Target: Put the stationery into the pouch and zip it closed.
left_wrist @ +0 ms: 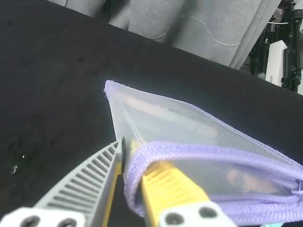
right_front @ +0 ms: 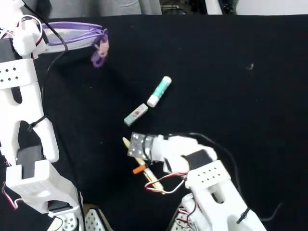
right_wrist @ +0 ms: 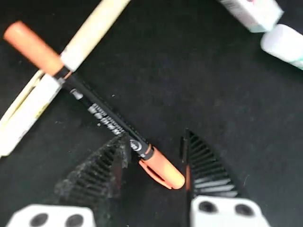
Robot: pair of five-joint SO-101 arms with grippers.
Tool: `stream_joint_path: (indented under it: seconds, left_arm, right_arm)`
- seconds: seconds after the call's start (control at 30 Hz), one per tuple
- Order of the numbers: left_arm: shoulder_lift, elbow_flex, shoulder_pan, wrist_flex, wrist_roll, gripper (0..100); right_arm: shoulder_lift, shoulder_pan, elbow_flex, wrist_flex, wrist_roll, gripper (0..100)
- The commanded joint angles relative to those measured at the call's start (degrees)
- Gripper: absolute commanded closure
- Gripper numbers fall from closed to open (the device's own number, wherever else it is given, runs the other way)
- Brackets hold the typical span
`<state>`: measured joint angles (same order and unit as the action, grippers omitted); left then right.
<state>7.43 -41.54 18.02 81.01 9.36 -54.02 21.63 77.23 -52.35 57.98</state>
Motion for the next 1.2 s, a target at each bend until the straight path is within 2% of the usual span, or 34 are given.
stream_joint_path:
  seconds: [0.0, 0.33, 0.73, 0.8, 0.93, 1.17]
  left_arm:
    - [-0.88, -3.30, 0.40, 0.26, 0.88, 97]
    - [-0.88, -3.30, -0.40, 0.00, 2.46, 97]
    - [-0.79, -1.80, -1.71, -0.18, 2.37, 97]
    - [-0.79, -1.80, -1.80, -0.18, 2.37, 97]
    - [-0.79, -1.80, -1.98, -0.18, 2.37, 97]
    - [-0.79, -1.80, -2.24, 0.18, 2.37, 97]
  right_arm:
    - [-1.45, 0.62, -0.04, 1.67, 2.29, 82.5]
    - [1.54, 0.79, -1.19, 2.02, 2.29, 82.5]
    - [35.12, 0.79, -19.74, 2.02, 2.20, 82.6]
    - [39.52, 0.79, -22.64, 1.76, 2.20, 85.5]
    - [44.18, 0.79, -27.38, -1.14, 2.02, 99.1]
    - [39.69, 0.44, -28.00, -1.67, 1.14, 98.7]
